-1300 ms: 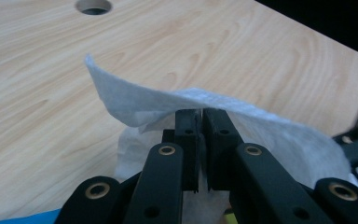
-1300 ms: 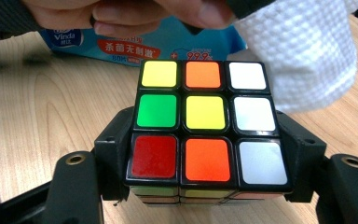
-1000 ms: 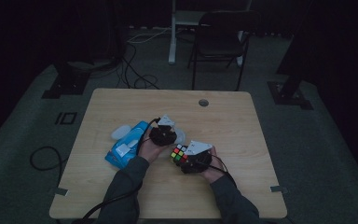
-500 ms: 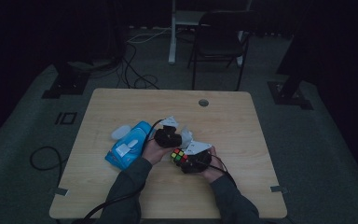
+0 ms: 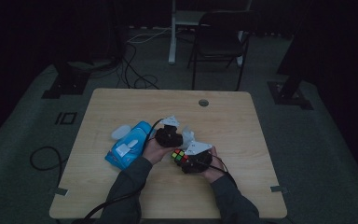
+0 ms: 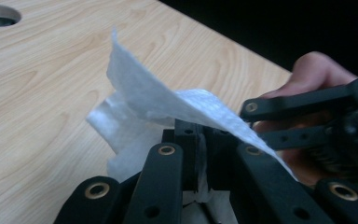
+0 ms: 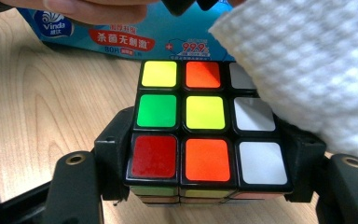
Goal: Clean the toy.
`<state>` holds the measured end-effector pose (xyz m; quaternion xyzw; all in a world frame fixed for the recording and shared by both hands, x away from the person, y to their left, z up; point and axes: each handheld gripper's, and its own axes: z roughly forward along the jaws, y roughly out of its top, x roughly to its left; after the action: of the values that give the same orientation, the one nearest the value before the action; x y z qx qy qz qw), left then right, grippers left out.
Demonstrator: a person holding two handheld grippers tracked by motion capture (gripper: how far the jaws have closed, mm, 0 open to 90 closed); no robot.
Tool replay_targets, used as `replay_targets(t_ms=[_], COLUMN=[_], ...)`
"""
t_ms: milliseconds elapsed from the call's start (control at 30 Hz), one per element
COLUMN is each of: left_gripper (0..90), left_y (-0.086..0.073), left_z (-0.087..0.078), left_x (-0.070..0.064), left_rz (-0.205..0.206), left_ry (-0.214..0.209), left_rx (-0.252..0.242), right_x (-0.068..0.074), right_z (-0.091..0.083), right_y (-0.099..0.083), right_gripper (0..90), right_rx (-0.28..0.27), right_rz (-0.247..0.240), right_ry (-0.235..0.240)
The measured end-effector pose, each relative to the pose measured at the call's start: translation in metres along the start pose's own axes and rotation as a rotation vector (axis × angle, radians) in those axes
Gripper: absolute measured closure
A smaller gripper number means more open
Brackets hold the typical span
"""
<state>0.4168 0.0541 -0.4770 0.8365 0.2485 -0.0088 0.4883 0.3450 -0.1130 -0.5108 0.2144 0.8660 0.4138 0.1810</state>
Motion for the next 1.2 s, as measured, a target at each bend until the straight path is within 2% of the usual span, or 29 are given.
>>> replay_targets(t_ms=[200,367,567,833,1200], left_gripper=[86.1,86.3,86.4,86.3,86.0], left_y=[-0.002,-0.005,-0.006,-0.012,-0.028], left_z=[-0.002,-0.007,-0.015,-0.020,-0.030], left_x=[0.005,0.012,0.015,0.008,-0.002], left_rz=[0.001,-0.031,-0.044,-0.019,-0.025], left_ry=[0.086,0.163,0.218,0.255,0.267], left_rx=[0.023,0.016,0.005,0.015,0.006], right_x=[0.001,0.000,-0.006,-0.016,-0.034], right_z=[-0.003,-0.008,-0.015,-0.019,-0.023], right_y=[0.000,0.000,-0.004,-0.010,-0.019], right_gripper=[33.9,33.9,33.9,33.9,33.9], right_rx=[-0.006,-0.011,-0.020,-0.016,-0.010], right_rz=[-0.007,-0.003,0.013,0.055,0.126], right_ry=[-0.004,-0.013,-0.033,-0.063,-0.118])
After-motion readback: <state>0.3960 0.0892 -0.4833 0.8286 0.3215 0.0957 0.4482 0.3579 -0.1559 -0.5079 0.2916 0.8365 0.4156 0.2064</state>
